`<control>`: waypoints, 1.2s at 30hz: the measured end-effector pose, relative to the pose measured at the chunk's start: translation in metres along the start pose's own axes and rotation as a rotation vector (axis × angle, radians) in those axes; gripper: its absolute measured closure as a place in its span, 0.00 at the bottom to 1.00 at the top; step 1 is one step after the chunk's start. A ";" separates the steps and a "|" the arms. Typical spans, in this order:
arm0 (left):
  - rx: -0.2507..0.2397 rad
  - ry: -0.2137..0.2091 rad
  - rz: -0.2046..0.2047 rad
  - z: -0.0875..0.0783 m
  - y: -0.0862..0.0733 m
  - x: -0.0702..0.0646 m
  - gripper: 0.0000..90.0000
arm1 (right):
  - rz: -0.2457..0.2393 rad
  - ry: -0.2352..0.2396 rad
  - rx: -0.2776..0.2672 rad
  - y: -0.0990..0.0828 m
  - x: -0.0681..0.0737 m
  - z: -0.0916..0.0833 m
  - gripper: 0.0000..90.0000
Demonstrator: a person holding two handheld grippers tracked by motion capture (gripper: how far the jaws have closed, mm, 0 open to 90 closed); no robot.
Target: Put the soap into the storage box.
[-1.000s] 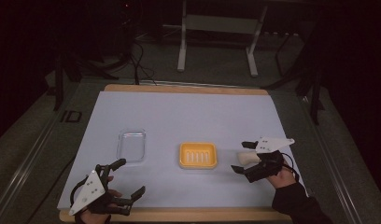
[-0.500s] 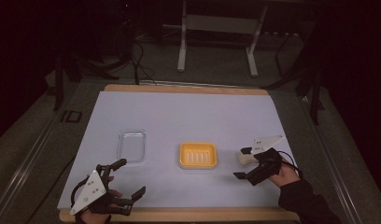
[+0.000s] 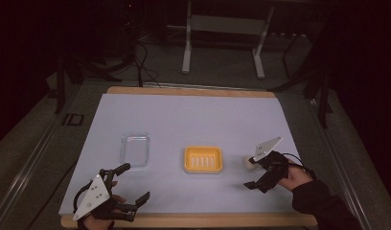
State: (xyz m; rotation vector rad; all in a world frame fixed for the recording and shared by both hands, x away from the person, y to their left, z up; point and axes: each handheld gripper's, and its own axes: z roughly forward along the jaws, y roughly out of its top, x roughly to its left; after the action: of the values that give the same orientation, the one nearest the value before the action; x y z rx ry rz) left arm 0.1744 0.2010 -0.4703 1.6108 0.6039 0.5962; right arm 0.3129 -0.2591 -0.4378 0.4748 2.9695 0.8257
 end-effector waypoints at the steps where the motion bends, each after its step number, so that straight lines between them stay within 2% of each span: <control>1: 0.000 0.000 0.000 0.000 0.000 0.000 0.01 | 0.000 0.000 0.000 0.000 0.000 0.000 0.10; 2: 0.000 -0.001 -0.001 0.000 0.000 0.000 0.01 | 0.010 0.024 0.040 0.000 -0.002 0.003 0.10; 3: 0.001 -0.002 0.000 0.001 0.000 0.000 0.01 | 0.007 0.029 0.053 0.000 -0.002 0.004 0.10; 12: 0.005 -0.004 0.002 0.001 0.000 0.000 0.01 | -0.027 0.012 0.226 0.002 0.001 0.015 0.10; 20: 0.007 -0.007 0.002 0.001 -0.001 0.000 0.01 | -0.034 0.026 0.336 0.004 -0.004 0.012 0.10; 23: 0.007 -0.007 0.002 0.002 -0.001 0.000 0.01 | -0.033 0.019 0.347 0.004 -0.005 0.011 0.10; 26: 0.009 -0.007 0.000 0.002 -0.001 0.000 0.01 | -0.027 0.044 0.369 0.006 -0.009 0.008 0.10; 31: 0.009 -0.008 0.000 0.002 -0.001 0.000 0.01 | -0.038 0.047 0.448 0.005 -0.011 0.009 0.10; 36: 0.009 -0.010 -0.002 0.002 -0.001 0.000 0.01 | -0.035 0.065 0.489 0.003 -0.014 0.011 0.10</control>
State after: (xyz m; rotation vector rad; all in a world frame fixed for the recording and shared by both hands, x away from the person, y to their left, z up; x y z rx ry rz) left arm 0.1758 0.1998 -0.4712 1.6210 0.6014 0.5840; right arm 0.3286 -0.2551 -0.4468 0.4081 3.2174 0.1009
